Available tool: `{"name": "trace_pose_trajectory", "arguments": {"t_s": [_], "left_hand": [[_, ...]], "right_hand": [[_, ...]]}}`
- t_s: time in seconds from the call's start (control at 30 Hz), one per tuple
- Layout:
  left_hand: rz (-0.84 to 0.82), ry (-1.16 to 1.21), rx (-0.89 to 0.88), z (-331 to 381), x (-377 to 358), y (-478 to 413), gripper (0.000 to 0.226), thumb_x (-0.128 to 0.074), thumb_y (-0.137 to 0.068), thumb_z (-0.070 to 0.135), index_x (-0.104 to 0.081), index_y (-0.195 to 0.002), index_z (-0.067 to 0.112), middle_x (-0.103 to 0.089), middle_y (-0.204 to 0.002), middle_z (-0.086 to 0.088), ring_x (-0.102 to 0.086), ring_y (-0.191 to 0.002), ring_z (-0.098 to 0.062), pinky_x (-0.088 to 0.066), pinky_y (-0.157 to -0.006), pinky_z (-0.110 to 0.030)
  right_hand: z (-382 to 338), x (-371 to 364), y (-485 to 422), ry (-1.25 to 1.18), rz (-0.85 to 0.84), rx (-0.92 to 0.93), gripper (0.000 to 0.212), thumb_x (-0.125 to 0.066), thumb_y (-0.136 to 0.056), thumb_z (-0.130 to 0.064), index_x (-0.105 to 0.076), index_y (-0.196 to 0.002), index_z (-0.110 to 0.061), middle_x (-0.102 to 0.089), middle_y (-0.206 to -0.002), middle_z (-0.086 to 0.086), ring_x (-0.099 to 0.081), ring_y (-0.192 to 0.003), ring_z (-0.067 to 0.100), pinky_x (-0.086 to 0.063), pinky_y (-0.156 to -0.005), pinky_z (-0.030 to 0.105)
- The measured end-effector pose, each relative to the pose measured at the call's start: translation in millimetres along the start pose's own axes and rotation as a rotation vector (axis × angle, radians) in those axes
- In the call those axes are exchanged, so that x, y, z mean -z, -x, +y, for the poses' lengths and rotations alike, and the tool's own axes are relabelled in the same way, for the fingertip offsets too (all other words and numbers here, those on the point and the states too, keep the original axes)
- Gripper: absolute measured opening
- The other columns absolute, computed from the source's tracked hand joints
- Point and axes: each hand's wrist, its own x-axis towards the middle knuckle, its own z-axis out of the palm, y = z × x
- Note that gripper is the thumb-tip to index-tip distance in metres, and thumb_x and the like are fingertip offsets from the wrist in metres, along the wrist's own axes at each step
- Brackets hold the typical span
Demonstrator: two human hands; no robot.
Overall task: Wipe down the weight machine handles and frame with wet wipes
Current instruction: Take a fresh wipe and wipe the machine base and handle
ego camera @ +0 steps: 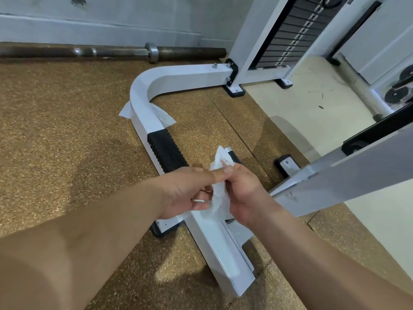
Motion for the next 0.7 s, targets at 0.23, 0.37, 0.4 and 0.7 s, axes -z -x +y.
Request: {"name": "trace_pose_trajectory", "arguments": {"t_s": [0.23, 0.37, 0.4, 0.7], "left_hand": [[0.062, -0.01, 0.068, -2, 15, -7, 0.024, -0.066, -0.101, 0.021, -0.067, -0.12, 0.006, -0.063, -0.087, -0.009, -0.058, -0.079, -0.02, -0.06, -0.081, -0.032], [0.298, 0.033, 0.086, 7, 28, -9, 0.018, -0.063, -0.101, 0.019, -0.067, -0.114, 0.006, -0.056, -0.087, -0.009, -0.053, -0.066, -0.016, -0.062, -0.072, -0.036], [0.373, 0.036, 0.052, 11, 31, -11, 0.016, -0.064, -0.1, 0.02, -0.067, -0.11, 0.009, -0.057, -0.09, -0.009, -0.055, -0.072, -0.018, -0.061, -0.073, -0.037], [0.614, -0.688, -0.583, 44, -11, -47, 0.042, -0.051, -0.102, 0.037, -0.044, -0.063, 0.022, -0.043, -0.063, 0.004, -0.04, -0.058, -0.012, -0.03, -0.055, -0.029]], "right_hand": [[11, 12, 0, 0.024, -0.022, -0.026, 0.055, -0.076, -0.096, -0.027, -0.061, -0.131, 0.013, -0.072, -0.117, 0.034, -0.074, -0.095, 0.04, -0.063, -0.075, 0.043], [18, 21, 4, 0.12, 0.178, -0.07, 0.013, -0.069, -0.103, -0.015, -0.066, -0.107, -0.004, -0.071, -0.089, 0.016, -0.062, -0.065, 0.022, -0.053, -0.054, 0.03], [20, 23, 8, 0.156, 0.21, -0.077, 0.005, -0.063, -0.106, -0.011, -0.065, -0.105, -0.006, -0.069, -0.081, 0.012, -0.059, -0.059, 0.018, -0.053, -0.052, 0.03], [48, 38, 26, 1.486, -0.047, 0.37, 0.037, -0.04, -0.113, -0.035, -0.058, -0.085, -0.02, -0.057, -0.074, -0.003, -0.055, -0.064, 0.016, -0.04, -0.066, 0.031]]}}
